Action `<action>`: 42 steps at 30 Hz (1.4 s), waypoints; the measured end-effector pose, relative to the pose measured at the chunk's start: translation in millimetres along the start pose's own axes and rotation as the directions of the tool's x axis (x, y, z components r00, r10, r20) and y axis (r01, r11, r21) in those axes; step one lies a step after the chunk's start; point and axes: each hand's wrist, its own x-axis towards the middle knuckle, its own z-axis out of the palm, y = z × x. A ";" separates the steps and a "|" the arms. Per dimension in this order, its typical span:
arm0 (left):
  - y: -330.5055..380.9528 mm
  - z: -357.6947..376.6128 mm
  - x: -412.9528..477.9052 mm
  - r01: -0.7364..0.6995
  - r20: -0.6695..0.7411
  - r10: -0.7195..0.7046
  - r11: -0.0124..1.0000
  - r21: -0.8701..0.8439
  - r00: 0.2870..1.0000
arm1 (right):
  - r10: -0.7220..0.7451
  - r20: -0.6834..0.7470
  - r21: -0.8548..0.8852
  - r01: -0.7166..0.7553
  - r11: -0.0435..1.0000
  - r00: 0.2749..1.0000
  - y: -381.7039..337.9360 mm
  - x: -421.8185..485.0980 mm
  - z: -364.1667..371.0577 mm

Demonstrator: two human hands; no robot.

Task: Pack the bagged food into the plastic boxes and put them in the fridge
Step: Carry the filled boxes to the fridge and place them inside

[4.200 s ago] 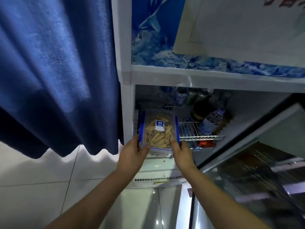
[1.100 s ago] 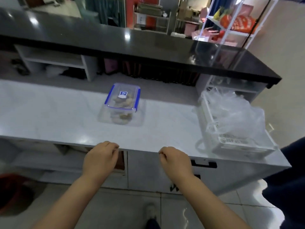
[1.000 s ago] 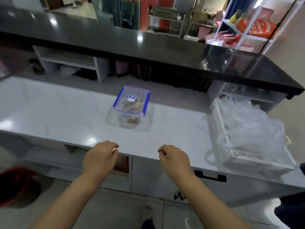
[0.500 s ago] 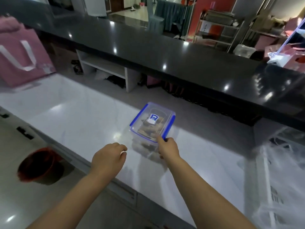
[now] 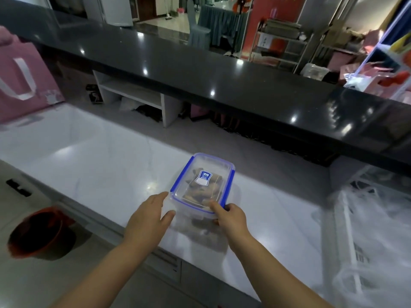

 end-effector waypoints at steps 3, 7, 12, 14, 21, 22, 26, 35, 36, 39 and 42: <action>10.5 0.0 -10.3 0.078 0.110 -0.055 0.974 -0.213 0.992 | 0.019 -0.021 0.036 -0.018 0.999 1.000 17.2 -31.2 -6.0; 20.5 -3.8 -35.5 0.027 0.159 0.029 0.939 -0.342 0.987 | -0.026 -0.098 0.010 0.027 1.000 0.995 34.9 -77.1 -11.5; 23.4 -0.7 -89.3 -0.029 0.135 0.119 0.844 -0.536 0.984 | -0.087 -0.265 0.012 0.094 0.996 0.960 64.0 -144.5 -20.3; 22.2 5.3 -109.3 -0.046 0.148 0.161 0.813 -0.580 0.976 | -0.095 -0.331 0.040 0.114 0.993 0.939 78.9 -170.9 -23.6; 75.4 22.1 -183.7 -0.156 0.269 0.428 0.732 -0.664 0.862 | -0.070 -0.589 0.136 0.184 0.974 0.805 132.3 -270.6 -70.6; 86.9 27.4 -194.7 -0.185 0.279 0.470 0.724 -0.665 0.837 | -0.057 -0.620 0.148 0.188 0.971 0.782 139.6 -286.3 -79.1; 130.5 55.5 -251.3 -0.256 0.358 0.620 0.684 -0.684 0.698 | 0.016 -0.752 0.199 0.204 0.959 0.659 177.9 -350.5 -114.4; 211.1 143.2 -422.8 -0.363 0.500 0.815 0.579 -0.730 0.294 | 0.317 -0.887 0.392 0.182 0.902 0.337 300.8 -502.6 -192.3; 219.0 153.3 -447.1 -0.356 0.519 0.818 0.575 -0.737 0.247 | 0.345 -0.887 0.411 0.182 0.893 0.306 316.6 -521.3 -201.2; 242.2 182.4 -521.2 -0.350 0.571 0.812 0.572 -0.742 0.118 | 0.429 -0.880 0.465 0.184 0.866 0.205 362.2 -578.6 -227.2; 261.2 209.9 -588.2 -0.378 0.578 0.816 0.538 -0.753 0.010 | 0.490 -0.863 0.505 0.189 0.842 0.120 404.9 -626.1 -246.9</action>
